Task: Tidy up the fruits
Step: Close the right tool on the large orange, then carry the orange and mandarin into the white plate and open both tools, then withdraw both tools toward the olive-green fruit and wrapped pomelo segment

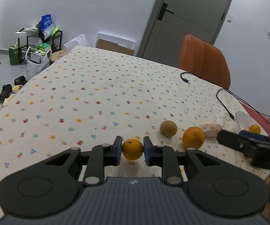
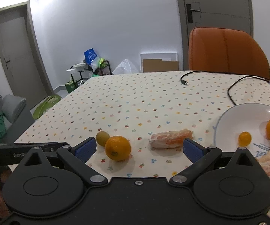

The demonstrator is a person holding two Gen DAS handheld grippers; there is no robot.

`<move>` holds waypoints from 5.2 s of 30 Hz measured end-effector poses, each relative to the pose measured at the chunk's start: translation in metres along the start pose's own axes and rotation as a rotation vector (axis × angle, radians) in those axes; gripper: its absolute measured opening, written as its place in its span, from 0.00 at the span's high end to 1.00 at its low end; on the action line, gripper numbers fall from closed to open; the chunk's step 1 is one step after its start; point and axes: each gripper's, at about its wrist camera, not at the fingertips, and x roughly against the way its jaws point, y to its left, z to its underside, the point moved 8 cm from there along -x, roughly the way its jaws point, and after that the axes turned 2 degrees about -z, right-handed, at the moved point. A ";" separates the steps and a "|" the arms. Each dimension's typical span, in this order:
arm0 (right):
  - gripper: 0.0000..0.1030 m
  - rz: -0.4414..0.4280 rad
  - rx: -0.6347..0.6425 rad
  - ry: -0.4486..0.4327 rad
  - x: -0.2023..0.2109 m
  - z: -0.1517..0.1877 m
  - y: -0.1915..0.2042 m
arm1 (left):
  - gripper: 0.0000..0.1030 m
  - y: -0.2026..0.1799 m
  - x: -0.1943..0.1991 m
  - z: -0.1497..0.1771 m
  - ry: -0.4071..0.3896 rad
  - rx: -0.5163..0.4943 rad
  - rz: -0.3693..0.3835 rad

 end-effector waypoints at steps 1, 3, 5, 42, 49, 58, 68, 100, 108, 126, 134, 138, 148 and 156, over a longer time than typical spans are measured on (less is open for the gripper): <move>0.03 0.000 0.002 0.004 -0.002 0.001 0.002 | 0.78 0.003 0.001 0.000 -0.001 0.007 0.000; 0.04 -0.009 0.009 0.011 -0.007 0.001 0.006 | 0.78 0.007 0.002 -0.001 -0.002 0.017 0.000; 0.08 -0.023 0.010 0.017 -0.012 0.002 0.011 | 0.78 0.009 0.003 -0.001 -0.007 0.022 -0.001; 0.64 0.010 -0.010 -0.005 0.018 0.002 -0.012 | 0.78 -0.044 0.015 -0.020 -0.076 -0.043 0.076; 0.64 0.024 -0.023 -0.051 0.040 -0.007 -0.025 | 0.78 -0.059 0.024 -0.030 -0.112 -0.055 0.085; 0.64 0.073 -0.075 -0.103 0.071 -0.004 -0.057 | 0.78 -0.081 0.035 -0.029 -0.127 -0.095 0.106; 0.64 0.160 -0.147 -0.113 0.096 0.015 -0.105 | 0.78 -0.115 0.027 -0.017 -0.092 -0.142 0.156; 0.59 0.241 -0.217 -0.169 0.117 0.036 -0.208 | 0.78 -0.256 -0.022 0.004 -0.036 -0.325 0.254; 0.59 0.266 -0.264 -0.200 0.134 0.039 -0.217 | 0.78 -0.282 -0.024 0.003 -0.031 -0.372 0.311; 0.58 0.233 -0.253 -0.176 0.129 0.042 -0.186 | 0.74 -0.251 -0.011 -0.004 -0.020 -0.332 0.280; 0.46 0.232 -0.229 -0.167 0.127 0.036 -0.166 | 0.52 -0.221 -0.001 -0.011 -0.037 -0.290 0.244; 0.38 0.236 -0.217 -0.168 0.125 0.033 -0.156 | 0.39 -0.205 0.003 -0.015 -0.049 -0.278 0.215; 0.09 0.248 -0.190 -0.187 0.119 0.023 -0.134 | 0.16 -0.163 0.008 -0.024 -0.071 -0.256 0.129; 0.04 0.222 -0.178 -0.164 0.105 0.023 -0.114 | 0.13 -0.124 0.010 -0.027 -0.078 -0.210 0.075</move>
